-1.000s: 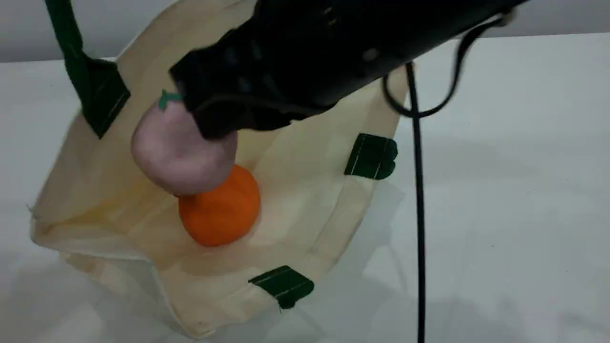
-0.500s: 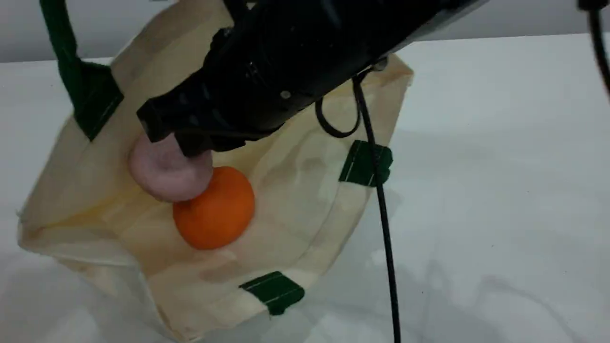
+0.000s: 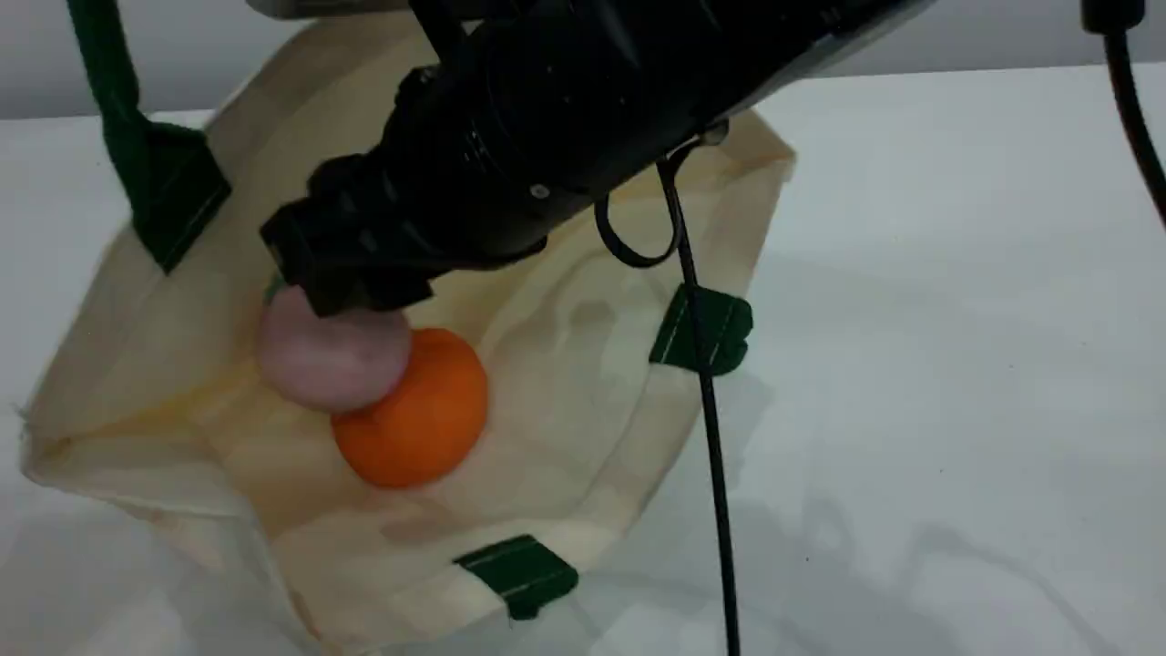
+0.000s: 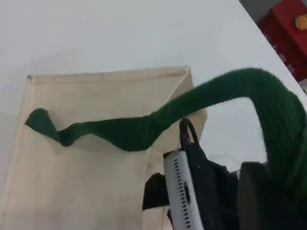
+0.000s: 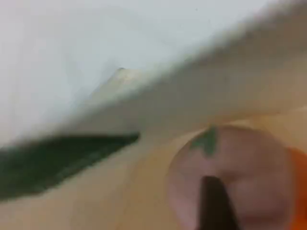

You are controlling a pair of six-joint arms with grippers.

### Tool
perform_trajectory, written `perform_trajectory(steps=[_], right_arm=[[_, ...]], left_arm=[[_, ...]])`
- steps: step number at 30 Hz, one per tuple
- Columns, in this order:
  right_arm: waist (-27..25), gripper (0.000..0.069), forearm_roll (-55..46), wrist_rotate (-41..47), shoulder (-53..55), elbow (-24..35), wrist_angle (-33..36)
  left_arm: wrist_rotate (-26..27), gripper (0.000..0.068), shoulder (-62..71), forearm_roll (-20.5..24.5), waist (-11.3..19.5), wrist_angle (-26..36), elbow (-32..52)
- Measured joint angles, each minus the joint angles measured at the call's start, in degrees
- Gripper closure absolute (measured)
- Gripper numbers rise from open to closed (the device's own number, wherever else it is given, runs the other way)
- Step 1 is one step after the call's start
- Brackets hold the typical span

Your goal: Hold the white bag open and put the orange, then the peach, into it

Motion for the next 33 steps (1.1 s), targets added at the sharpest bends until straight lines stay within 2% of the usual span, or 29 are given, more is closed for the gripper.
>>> perform_trajectory(steps=[2,6,22,33], right_arm=[[-0.09,0.0199,0.0,0.0,-0.96,0.06,0.29],[-0.09,0.012,0.0,0.05,-4.11,0.2,0.73],[-0.15,0.0109,0.09,0.05,-17.59,14.38,-4.7],[-0.15,0.0109,0.17,0.11,-27.47,19.53,-15.52]], left_arm=[[0.0,0.0618,0.0,0.04,0.0,0.0,0.0],[0.72,0.0618,0.0,0.3,0.0,-0.05,0.0],[0.88,0.0618,0.0,1.86,0.0,-0.38,0.0],[1.29,0.0618,0.05,6.15,0.0,-0.57,0.11]])
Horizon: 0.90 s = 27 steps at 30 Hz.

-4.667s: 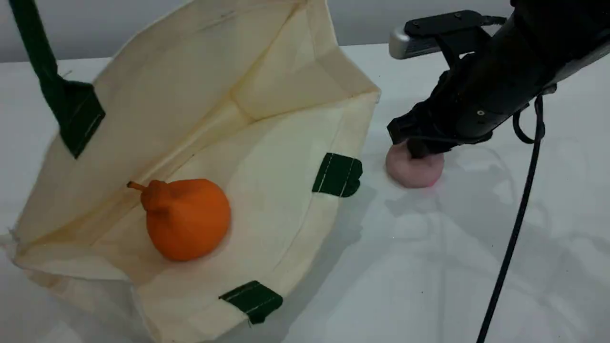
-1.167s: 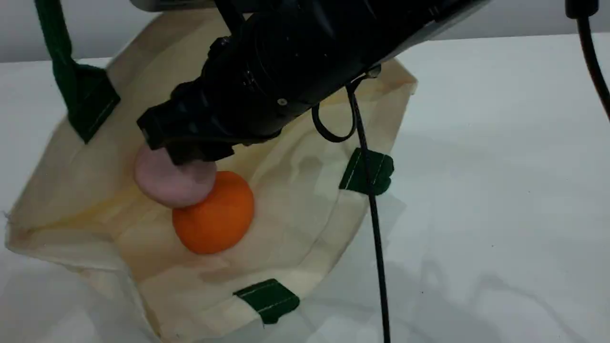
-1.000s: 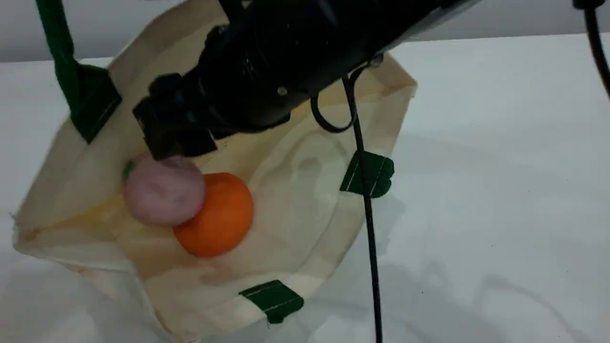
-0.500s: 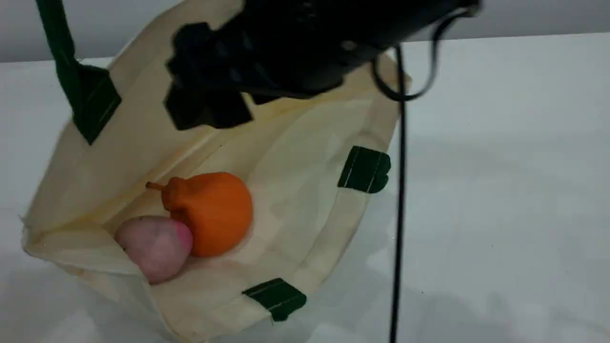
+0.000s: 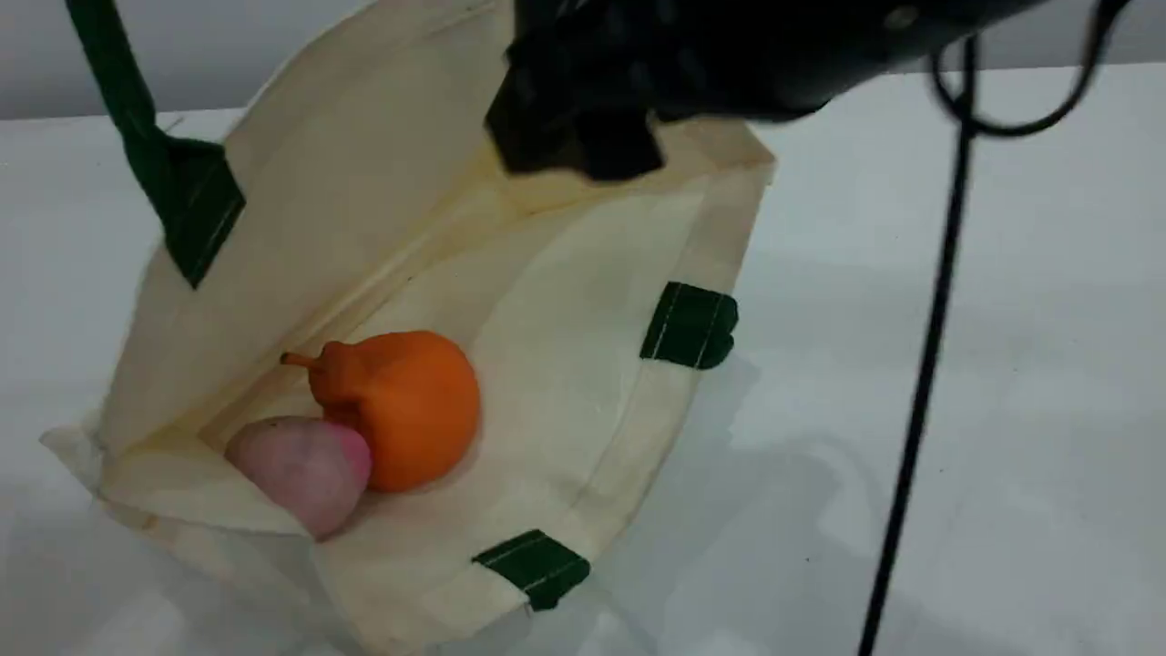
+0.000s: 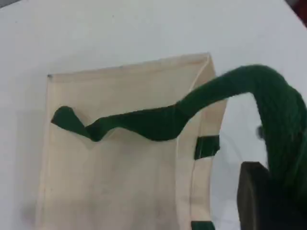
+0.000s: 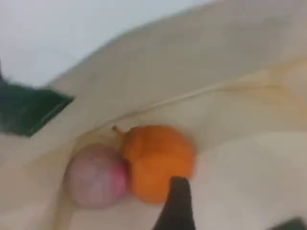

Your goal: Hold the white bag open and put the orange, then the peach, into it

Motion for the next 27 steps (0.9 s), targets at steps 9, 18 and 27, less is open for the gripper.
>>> perform_trajectory(steps=[9,18,27], right_arm=[[0.0,0.0109,0.02,0.0,-16.38,6.19,-5.73],[0.0,0.0129,0.02,-0.06,-33.96,9.82,-13.49],[0.0,0.0216,-0.03,-0.06,-38.4,12.42,-11.46]], left_arm=[[3.25,0.0612,0.48,1.93,0.0,-3.32,6.23],[9.32,0.0433,0.48,1.81,0.0,-12.36,18.84],[5.73,0.028,0.48,1.76,0.0,-6.57,20.17]])
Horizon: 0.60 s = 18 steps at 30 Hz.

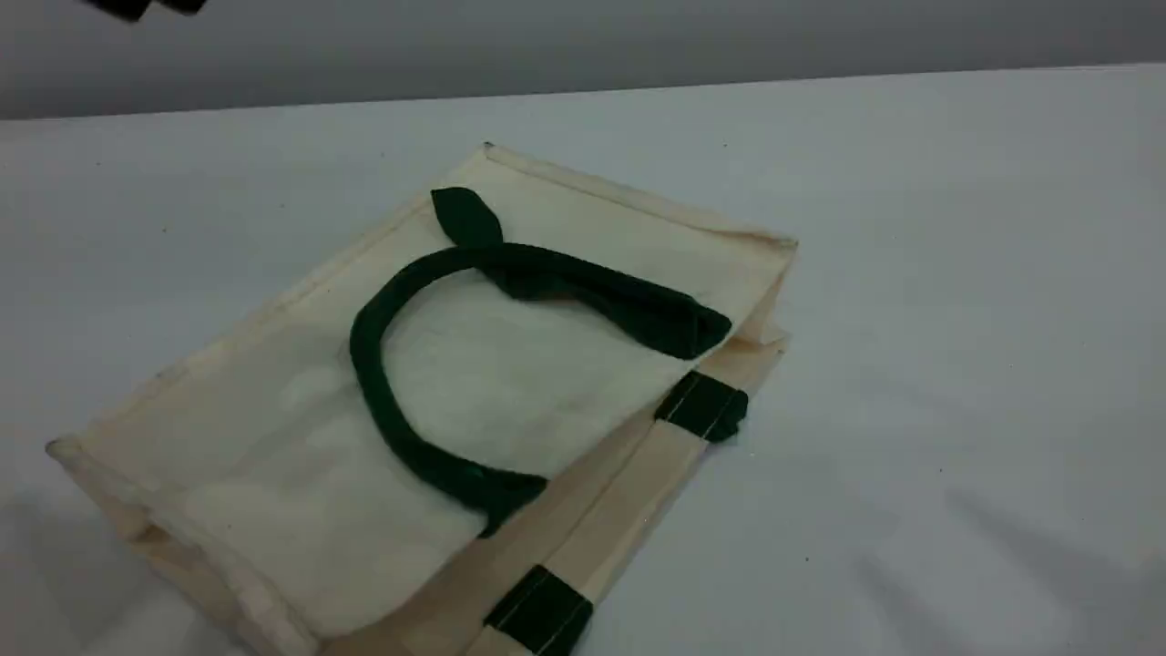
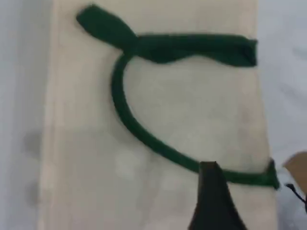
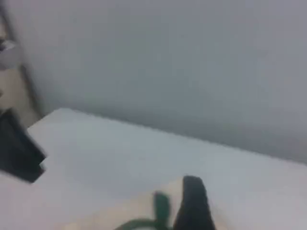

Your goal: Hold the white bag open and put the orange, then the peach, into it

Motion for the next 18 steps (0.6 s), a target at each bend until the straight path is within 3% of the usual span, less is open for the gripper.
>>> perform_trajectory(steps=[12,18], right_arm=[[0.0,0.0233,-0.7,0.32,5.78,0.26,27.79],[0.0,0.0251,-11.35,13.23,13.84,0.08,47.26]], left_arm=[[0.0,0.0279,0.0,0.06,0.0,1.06,0.0],[0.0,0.0279,0.0,0.0,0.0,1.93,0.0]])
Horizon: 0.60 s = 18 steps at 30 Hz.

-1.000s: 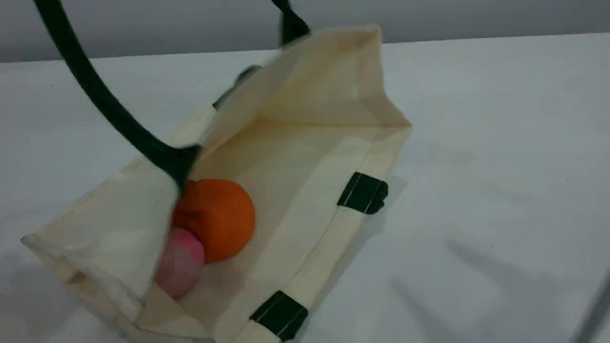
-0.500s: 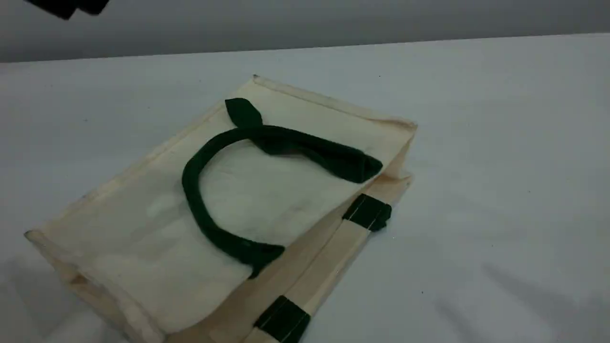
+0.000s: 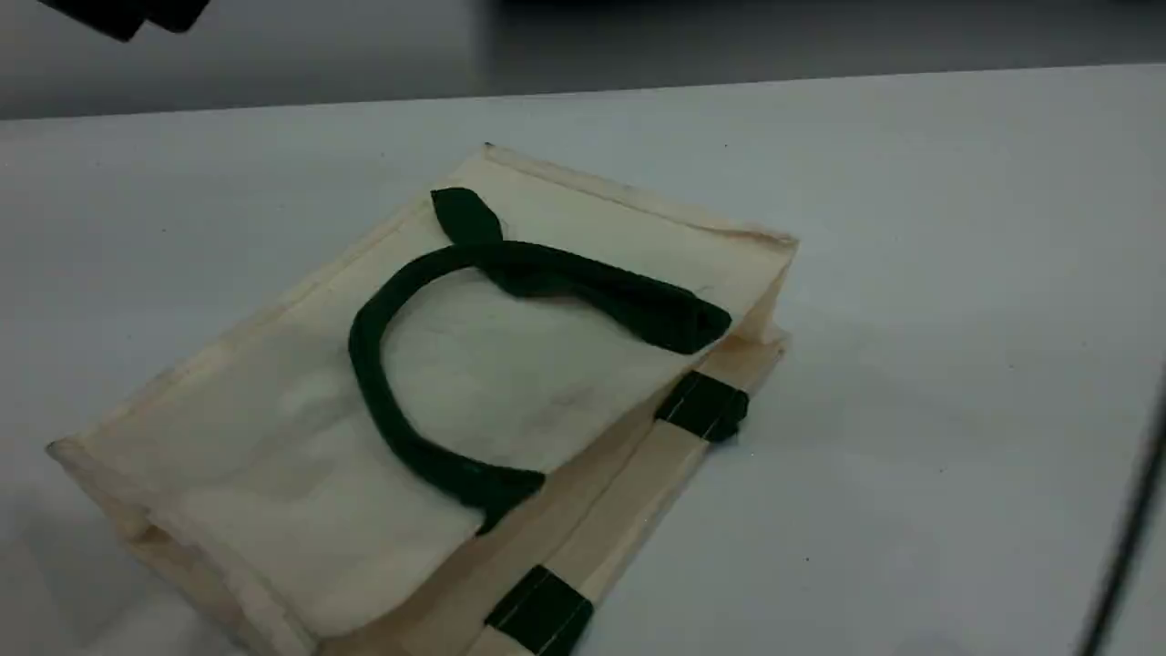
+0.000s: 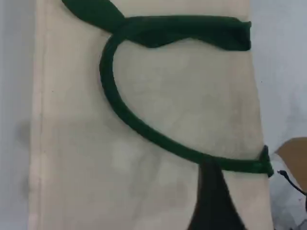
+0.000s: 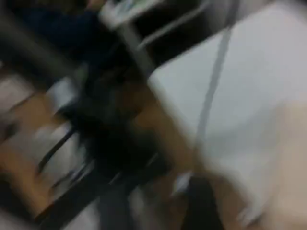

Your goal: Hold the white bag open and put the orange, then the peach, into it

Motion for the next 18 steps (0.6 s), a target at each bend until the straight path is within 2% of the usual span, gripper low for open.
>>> perform_trajectory(steps=[5,10,15,18], right_arm=[[0.0,0.0254,-20.52,18.68,-0.75,-2.32,9.16],[0.0,0.0254,-47.78,42.97,-6.32,-10.08,17.33],[0.0,0.0254,-74.87,63.91,-13.52,-17.58,26.91],[0.0,0.0254,-87.31,73.11,-18.81,-19.13,30.85]], left_arm=[[0.05,0.0279,0.0,0.0,0.0,0.7,0.0],[0.05,0.0279,0.0,-0.46,0.0,1.04,0.0],[0.13,0.0279,-0.05,-3.12,0.0,4.36,0.0],[1.91,0.0279,-1.5,-6.04,-0.05,6.49,0.0]])
